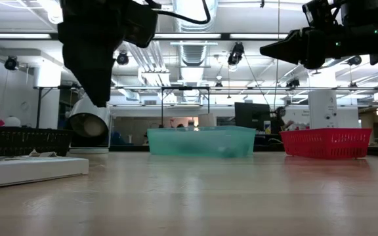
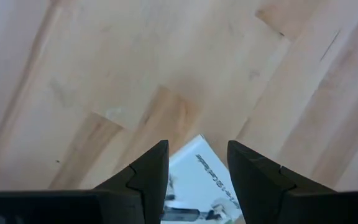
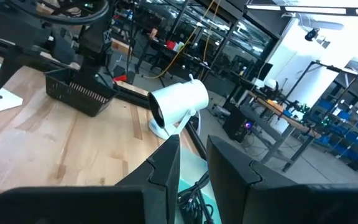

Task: Pick and place items into bin
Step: Put the top white card reader box into the black bin

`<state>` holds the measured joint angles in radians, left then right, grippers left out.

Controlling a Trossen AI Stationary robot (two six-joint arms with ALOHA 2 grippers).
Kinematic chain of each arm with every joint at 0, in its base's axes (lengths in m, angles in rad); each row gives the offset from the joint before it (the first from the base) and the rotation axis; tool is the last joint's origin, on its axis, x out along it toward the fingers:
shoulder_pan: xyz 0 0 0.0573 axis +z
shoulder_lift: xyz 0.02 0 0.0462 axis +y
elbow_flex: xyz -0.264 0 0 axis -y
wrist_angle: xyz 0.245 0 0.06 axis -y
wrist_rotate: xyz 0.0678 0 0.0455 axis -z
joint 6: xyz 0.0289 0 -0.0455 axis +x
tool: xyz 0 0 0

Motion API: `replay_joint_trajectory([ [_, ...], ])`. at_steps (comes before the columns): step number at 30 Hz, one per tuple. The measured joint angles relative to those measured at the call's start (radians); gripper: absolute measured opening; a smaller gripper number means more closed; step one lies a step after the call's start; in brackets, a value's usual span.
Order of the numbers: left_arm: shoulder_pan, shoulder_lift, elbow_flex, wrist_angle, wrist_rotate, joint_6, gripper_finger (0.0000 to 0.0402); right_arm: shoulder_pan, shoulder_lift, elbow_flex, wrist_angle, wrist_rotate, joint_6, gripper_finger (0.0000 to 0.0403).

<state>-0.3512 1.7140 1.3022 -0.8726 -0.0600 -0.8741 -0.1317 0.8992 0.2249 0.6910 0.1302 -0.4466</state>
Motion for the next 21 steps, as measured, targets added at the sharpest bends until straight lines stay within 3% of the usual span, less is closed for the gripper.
replay_joint_trajectory([
  [9,-0.019,0.019,0.000,0.009,-0.002,-0.063,0.0147,0.000,0.000,0.000,0.001,0.000,-0.020,0.0068],
  [21,-0.022,0.068,-0.001,0.019,0.065,0.069,0.0147,0.000,0.000,0.000,0.034,-0.002,-0.044,0.0068],
])
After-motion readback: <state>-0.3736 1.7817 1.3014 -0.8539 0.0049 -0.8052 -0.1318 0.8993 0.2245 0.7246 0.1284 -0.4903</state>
